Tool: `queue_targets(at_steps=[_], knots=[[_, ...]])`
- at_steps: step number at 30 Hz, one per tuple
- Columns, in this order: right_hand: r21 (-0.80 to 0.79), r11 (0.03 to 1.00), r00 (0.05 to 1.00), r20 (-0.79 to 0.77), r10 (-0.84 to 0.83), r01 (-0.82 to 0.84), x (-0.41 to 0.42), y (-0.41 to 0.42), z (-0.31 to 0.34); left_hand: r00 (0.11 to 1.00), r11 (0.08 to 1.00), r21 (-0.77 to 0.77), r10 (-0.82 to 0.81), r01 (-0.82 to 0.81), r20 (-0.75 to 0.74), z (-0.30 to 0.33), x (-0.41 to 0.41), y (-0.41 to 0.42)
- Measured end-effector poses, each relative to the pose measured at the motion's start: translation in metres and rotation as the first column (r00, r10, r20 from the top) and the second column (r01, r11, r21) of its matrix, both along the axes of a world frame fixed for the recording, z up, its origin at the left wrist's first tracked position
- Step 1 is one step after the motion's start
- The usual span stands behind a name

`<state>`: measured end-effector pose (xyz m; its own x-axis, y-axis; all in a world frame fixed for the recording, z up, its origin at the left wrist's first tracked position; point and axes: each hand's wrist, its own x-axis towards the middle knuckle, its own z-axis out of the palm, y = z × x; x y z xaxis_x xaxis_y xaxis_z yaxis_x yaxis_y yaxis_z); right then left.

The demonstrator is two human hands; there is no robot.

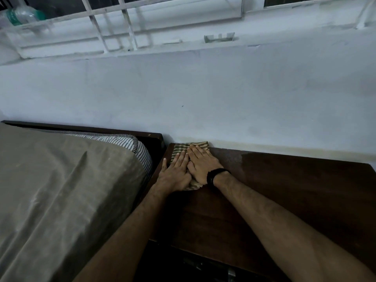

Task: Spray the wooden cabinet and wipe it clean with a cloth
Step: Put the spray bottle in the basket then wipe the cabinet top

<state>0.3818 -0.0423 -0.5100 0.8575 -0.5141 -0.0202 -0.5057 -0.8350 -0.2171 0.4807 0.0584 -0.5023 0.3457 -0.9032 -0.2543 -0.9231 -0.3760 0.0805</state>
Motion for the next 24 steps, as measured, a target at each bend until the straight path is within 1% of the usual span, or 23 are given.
queue_targets(at_steps=[5, 12, 17, 24], knots=[[0.021, 1.0, 1.0, -0.009, -0.002, 0.002, 0.016, -0.021, -0.001, 1.0, 1.0, -0.002, 0.006, -0.006, -0.021, 0.001, 0.017, -0.024], [0.016, 1.0, 1.0, -0.008, -0.016, 0.016, 0.013, -0.02, 0.001, 1.0, 1.0, 0.016, -0.012, 0.012, -0.022, 0.007, 0.019, -0.026], [0.022, 0.997, 0.998, 0.001, -0.068, 0.068, -0.014, -0.017, -0.003, 0.998, 0.997, 0.048, -0.06, 0.062, -0.031, 0.008, -0.003, -0.029], [-0.009, 0.99, 0.99, 0.018, -0.138, 0.138, -0.068, -0.013, -0.004, 0.991, 0.991, 0.021, -0.13, 0.131, -0.045, 0.012, -0.054, -0.031]])
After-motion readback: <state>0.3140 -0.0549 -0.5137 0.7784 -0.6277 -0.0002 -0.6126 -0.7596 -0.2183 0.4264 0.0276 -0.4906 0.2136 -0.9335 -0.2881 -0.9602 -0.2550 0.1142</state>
